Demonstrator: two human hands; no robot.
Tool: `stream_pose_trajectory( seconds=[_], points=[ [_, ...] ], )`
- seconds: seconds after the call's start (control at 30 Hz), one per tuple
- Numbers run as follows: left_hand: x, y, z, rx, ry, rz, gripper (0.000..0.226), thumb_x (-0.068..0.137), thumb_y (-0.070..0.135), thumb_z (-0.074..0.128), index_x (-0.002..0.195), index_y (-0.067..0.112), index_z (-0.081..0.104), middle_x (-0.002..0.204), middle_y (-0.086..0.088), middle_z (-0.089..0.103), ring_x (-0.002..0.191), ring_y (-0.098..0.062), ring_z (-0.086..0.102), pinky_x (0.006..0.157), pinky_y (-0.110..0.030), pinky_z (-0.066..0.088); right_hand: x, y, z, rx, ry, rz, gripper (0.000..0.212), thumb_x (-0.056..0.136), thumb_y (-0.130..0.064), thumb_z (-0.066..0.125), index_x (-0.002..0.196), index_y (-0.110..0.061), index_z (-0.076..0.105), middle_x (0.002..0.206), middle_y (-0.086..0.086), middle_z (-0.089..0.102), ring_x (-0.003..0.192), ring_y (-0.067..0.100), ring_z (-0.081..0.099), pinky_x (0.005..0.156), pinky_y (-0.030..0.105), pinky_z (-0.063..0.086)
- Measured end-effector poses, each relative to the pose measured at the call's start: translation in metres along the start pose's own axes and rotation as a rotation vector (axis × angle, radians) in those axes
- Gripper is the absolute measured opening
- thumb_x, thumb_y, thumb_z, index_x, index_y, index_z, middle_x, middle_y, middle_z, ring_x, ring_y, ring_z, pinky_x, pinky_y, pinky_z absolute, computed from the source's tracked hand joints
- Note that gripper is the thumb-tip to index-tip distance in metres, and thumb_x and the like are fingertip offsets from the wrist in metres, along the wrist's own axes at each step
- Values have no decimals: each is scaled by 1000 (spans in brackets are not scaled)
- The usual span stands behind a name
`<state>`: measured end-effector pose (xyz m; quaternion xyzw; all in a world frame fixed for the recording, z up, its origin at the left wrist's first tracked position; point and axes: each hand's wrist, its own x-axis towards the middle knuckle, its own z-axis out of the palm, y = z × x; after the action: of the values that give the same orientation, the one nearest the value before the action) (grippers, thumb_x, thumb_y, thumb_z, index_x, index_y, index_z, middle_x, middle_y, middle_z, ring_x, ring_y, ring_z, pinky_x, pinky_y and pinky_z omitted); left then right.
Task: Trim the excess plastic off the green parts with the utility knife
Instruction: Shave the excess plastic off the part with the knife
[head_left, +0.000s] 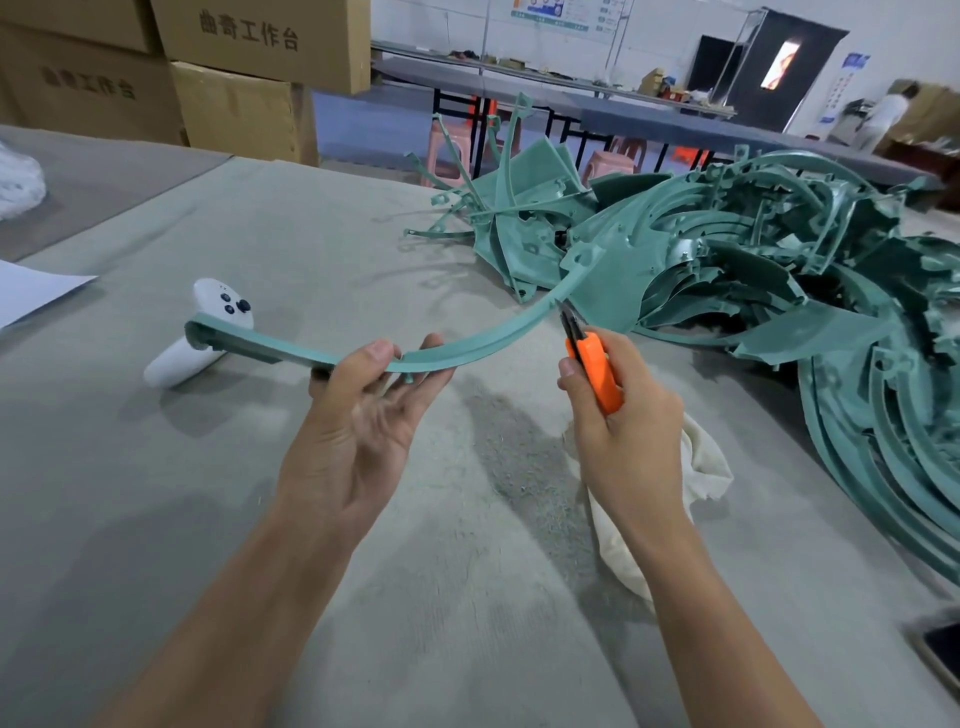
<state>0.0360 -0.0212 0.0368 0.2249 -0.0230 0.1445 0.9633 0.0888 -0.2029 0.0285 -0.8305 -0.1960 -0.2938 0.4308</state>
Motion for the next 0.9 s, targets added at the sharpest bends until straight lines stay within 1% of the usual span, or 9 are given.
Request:
stream_pose_trajectory(
  seconds=[0.23,0.37,0.47,0.6,0.67,0.73,0.77,0.87,0.9],
  points=[
    [2,2,-6,18,-3,3,33,58,9,75,72,15,45,84,-7,55,91,-27,71,76,-37,59,11,2,-8,-26,67,-3,20,99,-24,59,116,-13,64,73,2,65,60,18,56,59,35,44],
    [3,2,-7,24,-12,15,33,59,9,74,72,16,44,78,-5,60,88,-26,72,77,-37,59,13,2,-8,-57,104,-32,21,99,-22,61,116,-12,64,66,-3,57,53,11,47,53,26,36],
    [4,3,-8,21,-20,21,49,53,4,81,77,18,40,79,-5,58,90,-26,71,78,-36,58,12,4,-6,-62,124,-34,23,99,-22,61,119,-12,64,66,-7,53,53,7,44,54,23,33],
    [4,4,-9,5,-17,32,67,41,5,92,79,19,38,80,-5,56,92,-27,71,79,-36,58,2,-3,3,-109,80,-48,28,99,-25,60,125,-15,63,74,-6,59,57,8,45,55,20,32],
    [5,4,-9,4,-9,38,48,51,2,83,74,16,43,81,-5,55,92,-26,71,79,-36,58,-6,-10,10,-122,38,-99,30,98,-25,61,126,-15,62,78,-7,60,57,5,45,53,17,35],
    [4,5,-8,9,-3,46,24,59,8,75,63,13,52,80,-5,56,89,-25,71,78,-35,58,-13,-15,14,-131,-14,-177,30,98,-26,60,125,-15,63,76,-4,62,55,8,47,49,24,42],
    [4,5,-7,11,4,49,20,59,9,74,59,13,54,78,-5,57,88,-25,71,78,-35,58,-15,-16,15,-124,-29,-205,30,97,-28,59,124,-15,63,75,-4,62,54,8,47,48,27,42],
    [4,6,-9,20,10,44,28,58,10,74,68,16,49,76,-5,59,87,-25,71,77,-35,58,-11,-13,12,-23,9,-144,31,97,-29,60,127,-19,63,74,-14,57,54,-1,44,52,19,38],
    [4,6,-9,22,11,44,34,59,10,74,73,17,44,78,-5,58,88,-25,71,76,-35,58,-7,-9,8,16,42,-94,31,98,-28,60,128,-21,62,74,-15,55,55,-2,45,53,21,39]
  ],
)
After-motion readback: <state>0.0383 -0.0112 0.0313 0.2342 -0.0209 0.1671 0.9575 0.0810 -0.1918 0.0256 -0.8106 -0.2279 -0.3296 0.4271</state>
